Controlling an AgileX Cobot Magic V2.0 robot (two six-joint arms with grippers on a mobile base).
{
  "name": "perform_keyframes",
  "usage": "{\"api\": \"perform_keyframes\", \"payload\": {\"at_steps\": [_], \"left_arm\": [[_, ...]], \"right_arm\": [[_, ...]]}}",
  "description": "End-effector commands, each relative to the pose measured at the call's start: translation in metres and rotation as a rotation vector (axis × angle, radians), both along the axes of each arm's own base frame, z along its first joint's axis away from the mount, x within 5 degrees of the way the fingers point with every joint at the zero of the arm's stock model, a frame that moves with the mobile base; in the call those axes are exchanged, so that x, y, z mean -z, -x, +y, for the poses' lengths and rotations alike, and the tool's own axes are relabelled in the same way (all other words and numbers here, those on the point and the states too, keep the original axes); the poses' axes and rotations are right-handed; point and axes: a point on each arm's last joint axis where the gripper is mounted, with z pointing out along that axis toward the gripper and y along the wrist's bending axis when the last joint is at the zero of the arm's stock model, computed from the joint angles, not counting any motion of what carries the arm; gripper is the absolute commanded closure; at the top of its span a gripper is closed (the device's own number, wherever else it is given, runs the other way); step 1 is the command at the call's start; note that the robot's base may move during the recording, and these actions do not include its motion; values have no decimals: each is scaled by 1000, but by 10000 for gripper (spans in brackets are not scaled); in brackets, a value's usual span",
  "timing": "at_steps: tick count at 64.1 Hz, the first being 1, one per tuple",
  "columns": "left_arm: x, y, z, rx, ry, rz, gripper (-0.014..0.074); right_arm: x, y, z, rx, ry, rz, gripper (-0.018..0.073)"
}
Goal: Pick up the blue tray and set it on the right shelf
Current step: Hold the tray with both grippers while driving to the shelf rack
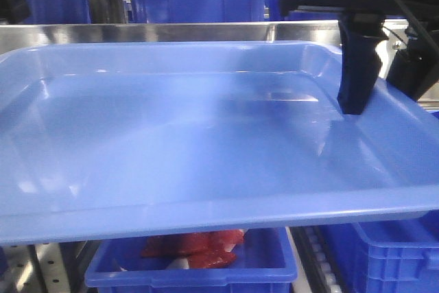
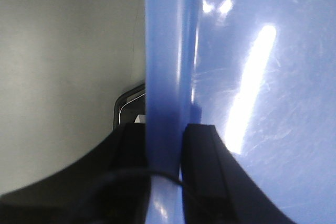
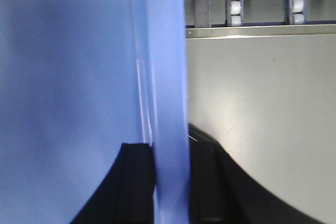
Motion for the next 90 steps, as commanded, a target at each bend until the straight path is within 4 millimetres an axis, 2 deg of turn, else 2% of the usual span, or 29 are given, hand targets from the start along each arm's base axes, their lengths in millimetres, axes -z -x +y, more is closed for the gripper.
{"api": "perform_keyframes", "payload": {"at_steps": [1, 90], "left_arm": [[-14, 3, -3, 3, 49, -40, 554], [-15, 1, -4, 2, 61, -57, 554]], "right_arm": [[-19, -1, 1, 0, -70, -94, 330], [-21, -3, 3, -5, -91, -119, 330]]}}
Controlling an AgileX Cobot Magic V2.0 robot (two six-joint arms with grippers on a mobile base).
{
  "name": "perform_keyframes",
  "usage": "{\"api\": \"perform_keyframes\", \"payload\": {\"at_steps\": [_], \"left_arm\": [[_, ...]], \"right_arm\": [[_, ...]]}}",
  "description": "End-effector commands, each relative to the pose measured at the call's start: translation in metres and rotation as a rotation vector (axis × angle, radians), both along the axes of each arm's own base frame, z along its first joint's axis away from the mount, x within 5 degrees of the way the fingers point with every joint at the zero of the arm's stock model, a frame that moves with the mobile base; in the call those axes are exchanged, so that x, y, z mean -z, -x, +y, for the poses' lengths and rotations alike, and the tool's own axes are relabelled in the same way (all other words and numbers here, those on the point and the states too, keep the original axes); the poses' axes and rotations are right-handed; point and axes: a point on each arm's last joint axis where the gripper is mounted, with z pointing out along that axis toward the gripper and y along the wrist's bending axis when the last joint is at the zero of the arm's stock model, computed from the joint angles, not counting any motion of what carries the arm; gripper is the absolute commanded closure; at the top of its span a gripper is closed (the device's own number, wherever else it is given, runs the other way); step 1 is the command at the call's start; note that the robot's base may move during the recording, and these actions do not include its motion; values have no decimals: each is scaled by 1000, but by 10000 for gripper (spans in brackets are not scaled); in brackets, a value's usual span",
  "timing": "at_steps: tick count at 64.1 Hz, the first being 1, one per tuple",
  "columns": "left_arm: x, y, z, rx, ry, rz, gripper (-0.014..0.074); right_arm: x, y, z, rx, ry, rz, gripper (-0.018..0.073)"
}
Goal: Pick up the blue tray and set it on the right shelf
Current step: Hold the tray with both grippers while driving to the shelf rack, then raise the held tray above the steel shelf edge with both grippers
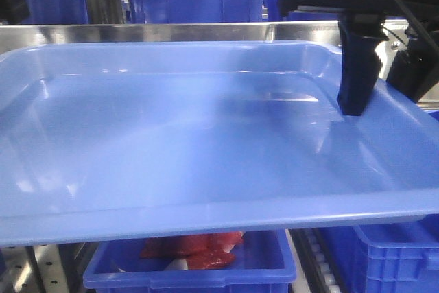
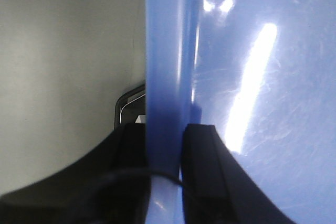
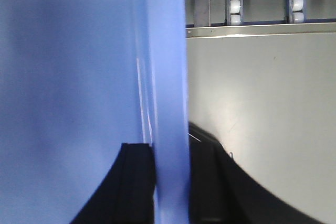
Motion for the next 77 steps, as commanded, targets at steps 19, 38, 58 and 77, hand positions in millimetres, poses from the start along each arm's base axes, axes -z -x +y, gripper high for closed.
{"api": "perform_keyframes", "payload": {"at_steps": [19, 38, 58, 77], "left_arm": [[-30, -2, -6, 19, 86, -113, 554], [-95, -18, -13, 43, 177, -353, 554], [-140, -78, -22, 29, 199, -539, 554], [-170, -145, -27, -37, 253, -742, 554]], "right_arm": [[-36, 4, 2, -7, -107, -115, 375], [-93, -4, -7, -9, -85, -271, 417], [-148, -63, -14, 28, -105, -478, 345], [-157, -127, 17, 17, -143, -591, 256]]}}
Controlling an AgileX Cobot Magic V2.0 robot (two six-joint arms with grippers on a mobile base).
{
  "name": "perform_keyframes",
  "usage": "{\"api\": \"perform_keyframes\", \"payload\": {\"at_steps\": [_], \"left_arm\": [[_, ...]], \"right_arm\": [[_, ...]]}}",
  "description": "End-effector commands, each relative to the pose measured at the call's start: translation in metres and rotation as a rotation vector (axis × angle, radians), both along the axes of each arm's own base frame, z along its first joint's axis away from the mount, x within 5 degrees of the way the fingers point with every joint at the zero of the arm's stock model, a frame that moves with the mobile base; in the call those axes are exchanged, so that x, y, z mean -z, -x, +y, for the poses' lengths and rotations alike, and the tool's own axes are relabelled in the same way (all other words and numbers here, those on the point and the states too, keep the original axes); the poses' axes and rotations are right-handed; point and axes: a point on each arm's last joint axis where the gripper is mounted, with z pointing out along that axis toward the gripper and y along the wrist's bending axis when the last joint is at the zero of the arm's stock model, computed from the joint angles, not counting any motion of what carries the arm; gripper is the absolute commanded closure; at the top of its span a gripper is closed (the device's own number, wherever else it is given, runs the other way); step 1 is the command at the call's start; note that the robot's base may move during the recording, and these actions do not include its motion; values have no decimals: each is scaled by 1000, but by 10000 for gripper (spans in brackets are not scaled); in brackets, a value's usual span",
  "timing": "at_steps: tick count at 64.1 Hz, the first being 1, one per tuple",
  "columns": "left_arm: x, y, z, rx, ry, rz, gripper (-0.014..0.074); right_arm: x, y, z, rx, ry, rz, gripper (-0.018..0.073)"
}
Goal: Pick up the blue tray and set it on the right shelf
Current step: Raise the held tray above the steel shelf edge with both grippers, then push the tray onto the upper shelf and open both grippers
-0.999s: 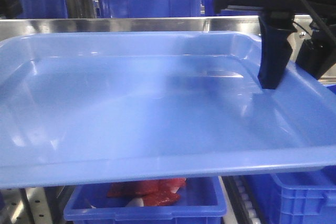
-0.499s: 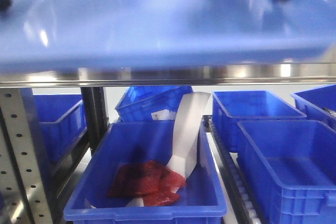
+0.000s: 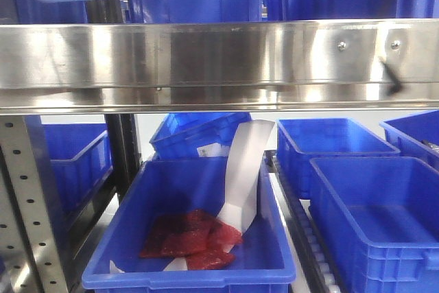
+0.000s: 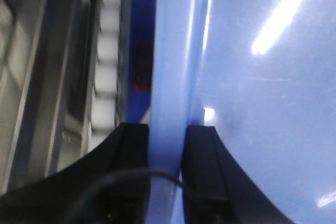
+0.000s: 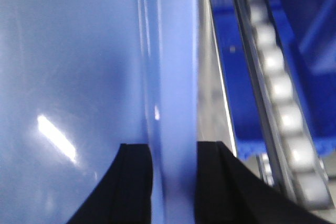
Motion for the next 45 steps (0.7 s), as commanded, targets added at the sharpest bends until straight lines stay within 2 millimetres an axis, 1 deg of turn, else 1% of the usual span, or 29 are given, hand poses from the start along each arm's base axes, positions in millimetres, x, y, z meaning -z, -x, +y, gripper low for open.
{"api": "perform_keyframes", "payload": {"at_steps": [1, 9, 13, 20, 27, 34, 39, 45], "left_arm": [[-40, -7, -11, 22, 190, -195, 554], [-35, -29, -9, -2, 195, -218, 554], [-32, -35, -8, -10, 194, -218, 554], [-18, -44, -12, -12, 183, -187, 554], [-7, -52, -14, -13, 172, -158, 554], [4, -58, -16, -17, 151, -126, 545], [8, -59, -15, -19, 135, -110, 495], [10, -60, -15, -21, 122, -101, 362]], "right_arm": [[-29, -10, 18, -79, -163, -170, 256], [-23, -35, 22, -63, -164, -189, 256], [-19, -46, 23, -70, -151, -201, 256], [-13, -61, 22, -62, -134, -203, 256], [-3, -67, 21, -51, -121, -173, 256], [1, -68, 21, -46, -110, -148, 242], [1, -68, 22, -48, -112, -156, 186], [2, -68, 22, -47, -110, -151, 97]]}}
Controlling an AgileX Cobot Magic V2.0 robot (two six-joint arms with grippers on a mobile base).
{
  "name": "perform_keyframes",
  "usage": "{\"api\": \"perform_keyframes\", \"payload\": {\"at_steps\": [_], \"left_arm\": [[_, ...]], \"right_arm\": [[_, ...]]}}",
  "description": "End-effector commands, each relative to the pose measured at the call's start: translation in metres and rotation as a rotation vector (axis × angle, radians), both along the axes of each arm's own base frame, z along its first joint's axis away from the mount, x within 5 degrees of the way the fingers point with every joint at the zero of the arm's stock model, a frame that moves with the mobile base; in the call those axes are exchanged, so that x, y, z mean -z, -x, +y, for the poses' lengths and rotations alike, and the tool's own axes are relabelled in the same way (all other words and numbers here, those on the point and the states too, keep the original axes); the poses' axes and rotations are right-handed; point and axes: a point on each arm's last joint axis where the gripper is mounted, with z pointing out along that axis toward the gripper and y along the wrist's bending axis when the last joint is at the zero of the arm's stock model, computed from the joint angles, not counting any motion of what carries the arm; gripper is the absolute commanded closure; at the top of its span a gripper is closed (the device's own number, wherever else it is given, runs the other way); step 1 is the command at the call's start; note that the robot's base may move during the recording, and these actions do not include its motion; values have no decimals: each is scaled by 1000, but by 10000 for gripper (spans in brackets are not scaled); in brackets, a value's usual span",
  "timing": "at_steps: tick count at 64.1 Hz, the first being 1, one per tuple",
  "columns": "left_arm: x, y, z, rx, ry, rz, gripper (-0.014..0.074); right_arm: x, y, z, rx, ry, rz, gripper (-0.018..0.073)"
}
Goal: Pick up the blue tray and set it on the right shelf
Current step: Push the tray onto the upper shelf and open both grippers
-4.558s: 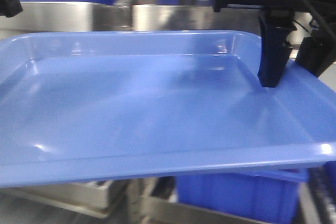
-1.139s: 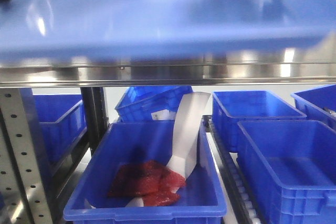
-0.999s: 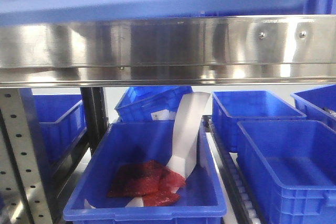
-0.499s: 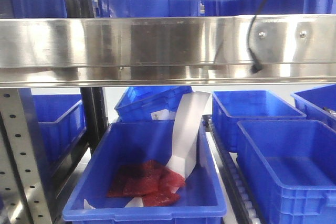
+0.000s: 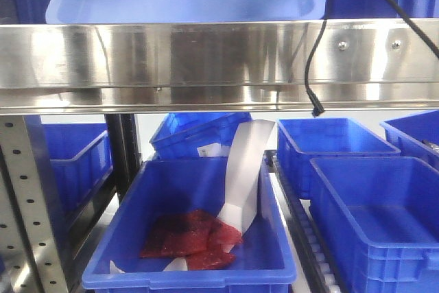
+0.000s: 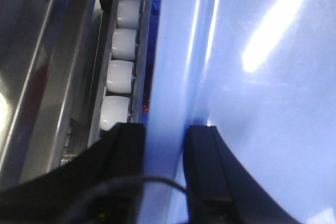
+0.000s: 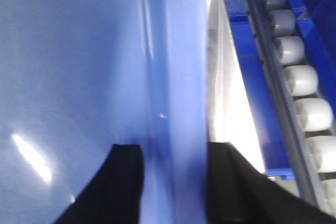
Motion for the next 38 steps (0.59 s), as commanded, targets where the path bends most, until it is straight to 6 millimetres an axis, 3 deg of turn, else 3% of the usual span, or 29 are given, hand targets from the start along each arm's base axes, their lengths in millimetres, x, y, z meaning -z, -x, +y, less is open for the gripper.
{"api": "perform_keyframes", "payload": {"at_steps": [1, 6, 11, 23, 38], "left_arm": [[-41, 13, -11, 25, 133, -144, 339], [-37, 11, -10, 18, 114, -136, 227], [-33, 10, -8, 10, 72, -114, 181], [-29, 10, 5, -38, -77, -92, 174], [-26, 7, 23, -90, -56, -45, 174]], "right_arm": [[-46, 13, 9, -66, -136, -176, 85], [-39, 11, 9, -60, -122, -143, 47], [-29, 9, 10, -50, -102, -100, 32], [-16, 6, 5, -14, -15, -33, 28], [-16, 4, 2, -7, -5, -39, 28]]}}
